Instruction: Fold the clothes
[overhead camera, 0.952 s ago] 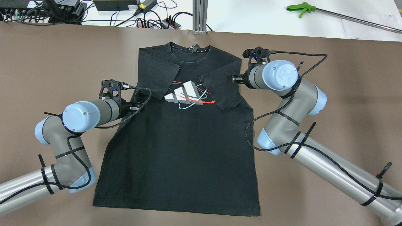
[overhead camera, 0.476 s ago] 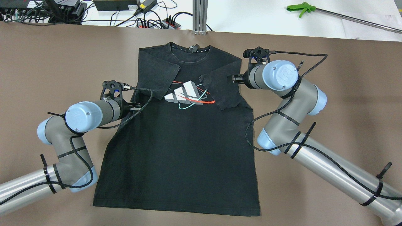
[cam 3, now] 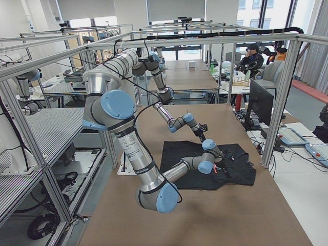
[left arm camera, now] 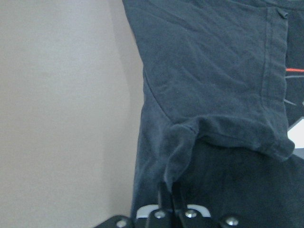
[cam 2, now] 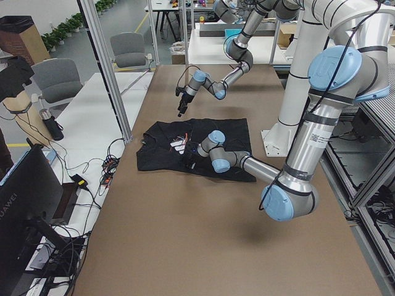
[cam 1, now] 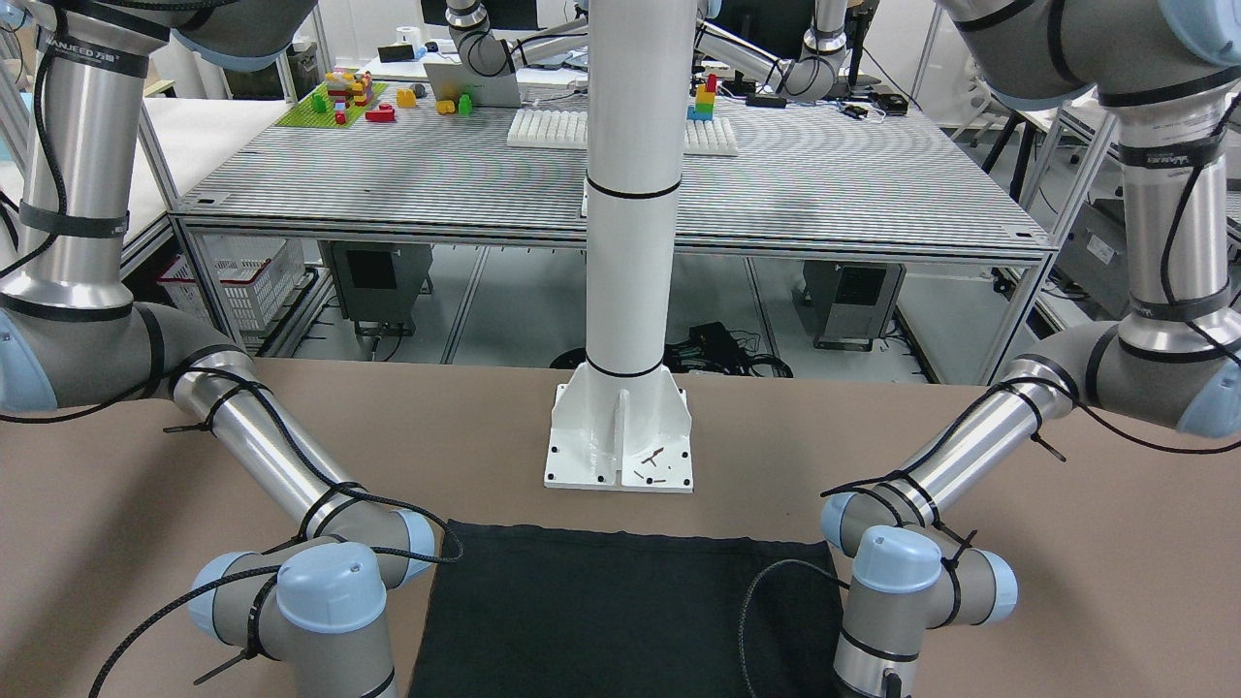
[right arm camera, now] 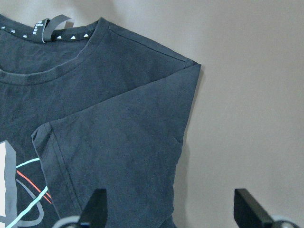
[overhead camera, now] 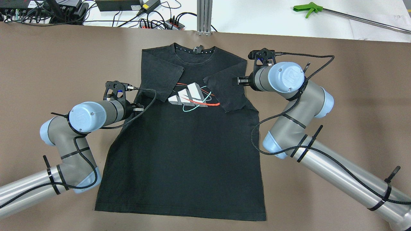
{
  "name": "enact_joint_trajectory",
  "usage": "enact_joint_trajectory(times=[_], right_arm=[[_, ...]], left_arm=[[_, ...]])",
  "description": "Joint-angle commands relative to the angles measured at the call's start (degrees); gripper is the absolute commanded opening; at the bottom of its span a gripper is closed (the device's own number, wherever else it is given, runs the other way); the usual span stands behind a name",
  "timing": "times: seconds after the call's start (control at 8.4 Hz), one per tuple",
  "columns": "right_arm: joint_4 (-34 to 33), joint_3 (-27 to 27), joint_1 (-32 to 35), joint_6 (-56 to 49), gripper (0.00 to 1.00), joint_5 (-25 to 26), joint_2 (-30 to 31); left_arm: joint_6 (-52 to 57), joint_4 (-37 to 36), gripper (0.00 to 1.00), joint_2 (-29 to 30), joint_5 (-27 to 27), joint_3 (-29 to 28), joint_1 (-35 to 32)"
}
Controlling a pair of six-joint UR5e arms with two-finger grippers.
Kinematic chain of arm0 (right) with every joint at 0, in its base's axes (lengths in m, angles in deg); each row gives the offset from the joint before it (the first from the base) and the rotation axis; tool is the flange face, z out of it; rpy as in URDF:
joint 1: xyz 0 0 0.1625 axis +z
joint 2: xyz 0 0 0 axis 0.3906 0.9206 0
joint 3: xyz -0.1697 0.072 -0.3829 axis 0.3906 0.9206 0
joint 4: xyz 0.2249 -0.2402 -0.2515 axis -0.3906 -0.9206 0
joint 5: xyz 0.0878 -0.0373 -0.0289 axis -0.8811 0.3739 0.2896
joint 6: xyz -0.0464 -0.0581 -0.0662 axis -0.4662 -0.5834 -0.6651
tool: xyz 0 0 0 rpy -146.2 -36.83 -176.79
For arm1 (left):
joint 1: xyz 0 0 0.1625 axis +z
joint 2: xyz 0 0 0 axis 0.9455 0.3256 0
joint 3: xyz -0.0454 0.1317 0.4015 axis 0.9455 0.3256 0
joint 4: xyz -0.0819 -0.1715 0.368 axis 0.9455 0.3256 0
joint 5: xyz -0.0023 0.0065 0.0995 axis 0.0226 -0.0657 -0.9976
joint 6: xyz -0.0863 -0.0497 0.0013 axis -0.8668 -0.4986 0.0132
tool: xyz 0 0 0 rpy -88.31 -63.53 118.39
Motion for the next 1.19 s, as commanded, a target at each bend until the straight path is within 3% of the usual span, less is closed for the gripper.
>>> enact_joint_trajectory(times=[0.0, 0.48, 1.07], right_arm=[[0.00, 0.08, 0.00, 0.00, 0.94, 0.00, -0.01], [0.18, 0.08, -0.18, 0.00, 0.94, 0.00, 0.08], [0.44, 0.52, -0.18, -0.08, 0.94, 0.00, 0.08]], left_arm=[[0.26, -0.32, 0.04, 0.06, 0.46, 0.16, -1.36], [1.14, -0.41, 0.03, -0.64, 0.46, -0.45, -5.14], [1.58, 0.29, 0.06, -4.42, -0.15, -0.02, -5.15]])
